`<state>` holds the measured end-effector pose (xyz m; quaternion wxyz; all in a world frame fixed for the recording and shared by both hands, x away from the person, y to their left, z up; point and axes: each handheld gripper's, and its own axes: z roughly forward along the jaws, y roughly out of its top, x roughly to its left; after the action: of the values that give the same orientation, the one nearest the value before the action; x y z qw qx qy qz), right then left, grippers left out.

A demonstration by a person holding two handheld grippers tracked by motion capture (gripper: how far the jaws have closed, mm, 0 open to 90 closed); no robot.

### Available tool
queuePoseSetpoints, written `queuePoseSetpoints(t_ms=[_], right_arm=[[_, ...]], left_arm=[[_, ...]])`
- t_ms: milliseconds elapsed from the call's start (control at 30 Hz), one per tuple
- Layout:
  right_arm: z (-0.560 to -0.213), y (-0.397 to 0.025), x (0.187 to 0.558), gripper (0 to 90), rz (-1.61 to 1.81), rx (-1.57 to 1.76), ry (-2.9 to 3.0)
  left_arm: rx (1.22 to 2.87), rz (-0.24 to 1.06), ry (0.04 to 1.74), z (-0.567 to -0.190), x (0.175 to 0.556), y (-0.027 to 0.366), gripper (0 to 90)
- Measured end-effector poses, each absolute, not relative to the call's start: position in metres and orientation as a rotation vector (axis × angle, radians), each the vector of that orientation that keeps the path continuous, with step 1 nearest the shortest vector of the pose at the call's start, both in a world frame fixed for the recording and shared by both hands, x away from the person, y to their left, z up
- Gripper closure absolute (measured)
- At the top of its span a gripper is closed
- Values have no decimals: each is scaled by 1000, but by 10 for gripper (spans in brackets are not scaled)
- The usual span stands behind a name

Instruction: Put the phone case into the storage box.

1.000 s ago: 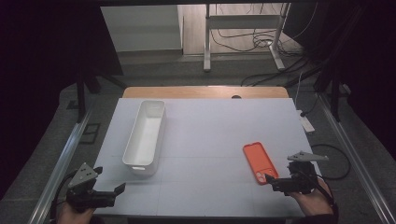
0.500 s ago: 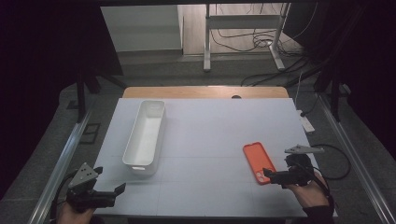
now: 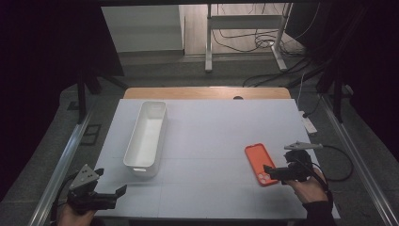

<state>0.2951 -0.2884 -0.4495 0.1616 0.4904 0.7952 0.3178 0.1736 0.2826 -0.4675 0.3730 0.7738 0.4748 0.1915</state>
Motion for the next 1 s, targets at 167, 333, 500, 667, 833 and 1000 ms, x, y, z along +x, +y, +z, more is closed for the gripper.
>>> queuePoseSetpoints(t_ms=[167,333,500,667,833,1000], right_arm=[[-451,-288,302,0,903,1401,2268],[-453,-288,309,0,897,1409,2270],[-454,-287,317,0,877,1412,2275],[-454,-284,324,0,860,1411,2280],[-455,-281,332,0,842,1413,2280],[-456,-278,339,0,823,1413,2283]], left_arm=[[1987,490,1213,-468,174,282,0],[1992,492,1210,-468,174,282,0],[1997,493,1205,-468,174,281,0],[2000,493,1204,-468,174,281,0],[2002,494,1203,-468,174,281,0],[2007,493,1200,-468,174,280,0]])
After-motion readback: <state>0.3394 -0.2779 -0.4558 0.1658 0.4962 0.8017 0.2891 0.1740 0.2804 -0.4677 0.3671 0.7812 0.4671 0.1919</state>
